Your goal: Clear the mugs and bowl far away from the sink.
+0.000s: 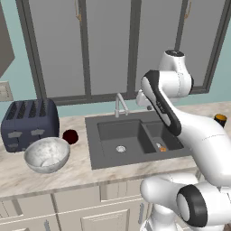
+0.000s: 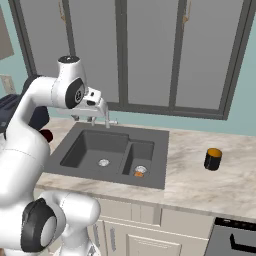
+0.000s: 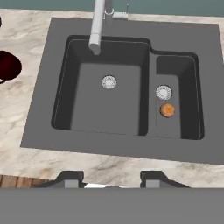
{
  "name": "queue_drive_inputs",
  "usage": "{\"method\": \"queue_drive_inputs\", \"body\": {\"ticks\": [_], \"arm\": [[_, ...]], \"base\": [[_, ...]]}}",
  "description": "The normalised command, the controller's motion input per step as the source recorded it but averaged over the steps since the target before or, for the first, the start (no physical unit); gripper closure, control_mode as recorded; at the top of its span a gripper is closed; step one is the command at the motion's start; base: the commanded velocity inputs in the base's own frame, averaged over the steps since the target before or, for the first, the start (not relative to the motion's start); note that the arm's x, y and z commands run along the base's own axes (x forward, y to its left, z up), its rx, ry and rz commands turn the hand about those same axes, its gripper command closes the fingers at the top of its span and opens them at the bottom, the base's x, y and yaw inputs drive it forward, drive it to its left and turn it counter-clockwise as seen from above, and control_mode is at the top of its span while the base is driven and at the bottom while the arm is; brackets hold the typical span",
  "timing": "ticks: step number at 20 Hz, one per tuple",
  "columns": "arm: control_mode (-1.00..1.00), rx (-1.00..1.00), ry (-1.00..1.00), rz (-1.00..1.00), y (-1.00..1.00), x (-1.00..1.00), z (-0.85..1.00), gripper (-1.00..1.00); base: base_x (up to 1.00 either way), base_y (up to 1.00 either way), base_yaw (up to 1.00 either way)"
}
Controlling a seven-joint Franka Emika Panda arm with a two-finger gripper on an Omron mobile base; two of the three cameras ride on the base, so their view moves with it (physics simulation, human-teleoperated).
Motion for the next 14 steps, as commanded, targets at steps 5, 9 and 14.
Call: {"method": "queue_drive_inputs", "body": {"ticks": [5,9,14], "arm": [[-1.0,0.01,0.01,0.0,0.0,-0.08,-0.03,-1.0],[-1.0,0.08,0.01,0.0,0.22,-0.57,-0.2,-1.0],[-1.0,0.11,-0.01,-0.01,0.61,-0.8,-0.08,-1.0]], "base": [[0.0,0.0,0.0],[0.0,0.0,0.0],[0.0,0.0,0.0]]}}
